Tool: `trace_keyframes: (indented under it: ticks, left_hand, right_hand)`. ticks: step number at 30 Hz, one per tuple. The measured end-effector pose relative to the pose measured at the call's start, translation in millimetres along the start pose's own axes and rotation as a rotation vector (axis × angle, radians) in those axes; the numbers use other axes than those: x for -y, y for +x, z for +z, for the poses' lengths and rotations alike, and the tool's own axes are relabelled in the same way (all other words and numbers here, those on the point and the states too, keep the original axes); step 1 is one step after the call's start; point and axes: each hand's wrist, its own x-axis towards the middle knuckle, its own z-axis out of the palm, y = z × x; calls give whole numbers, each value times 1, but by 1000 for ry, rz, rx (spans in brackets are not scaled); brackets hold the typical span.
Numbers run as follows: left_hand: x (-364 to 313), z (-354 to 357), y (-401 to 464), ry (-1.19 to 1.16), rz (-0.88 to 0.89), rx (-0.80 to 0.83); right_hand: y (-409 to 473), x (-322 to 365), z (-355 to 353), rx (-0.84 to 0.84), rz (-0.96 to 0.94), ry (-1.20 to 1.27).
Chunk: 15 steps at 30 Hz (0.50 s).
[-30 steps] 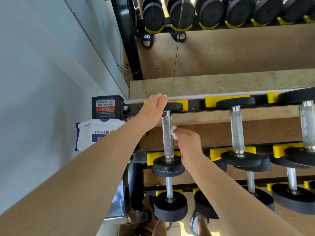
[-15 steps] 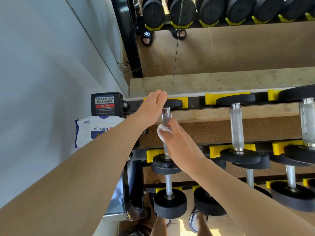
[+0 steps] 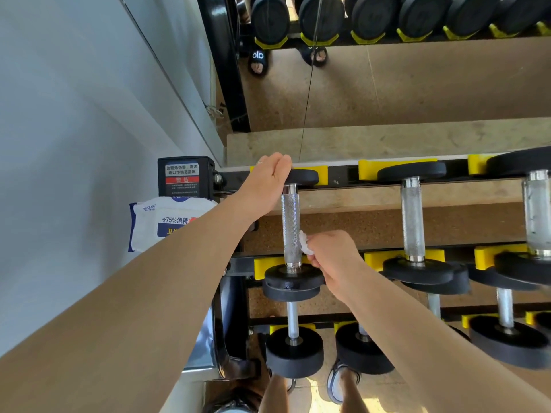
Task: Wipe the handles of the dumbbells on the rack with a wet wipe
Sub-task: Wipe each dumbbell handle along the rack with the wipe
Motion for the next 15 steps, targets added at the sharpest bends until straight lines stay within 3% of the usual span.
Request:
trace_keyframes:
  ticks: [1, 3, 6, 9, 15]
  left_hand:
    - [0, 0, -1, -1, 2, -4]
    - [-2, 0, -1, -8, 1, -7]
    - [-2, 0, -1, -11, -7, -12]
    - [-1, 2, -1, 3, 1, -21]
    - [-3, 2, -2, 46, 34, -39]
  right_hand:
    - [-5, 0, 0, -20, -89, -94]
    - [-21, 2, 3, -54, -447, -381]
    - [-27, 3, 9, 139, -815, -848]
    - [-18, -5, -1, 284, -846, -1123]
    - [-13, -9, -22, 392, -673, -1028]
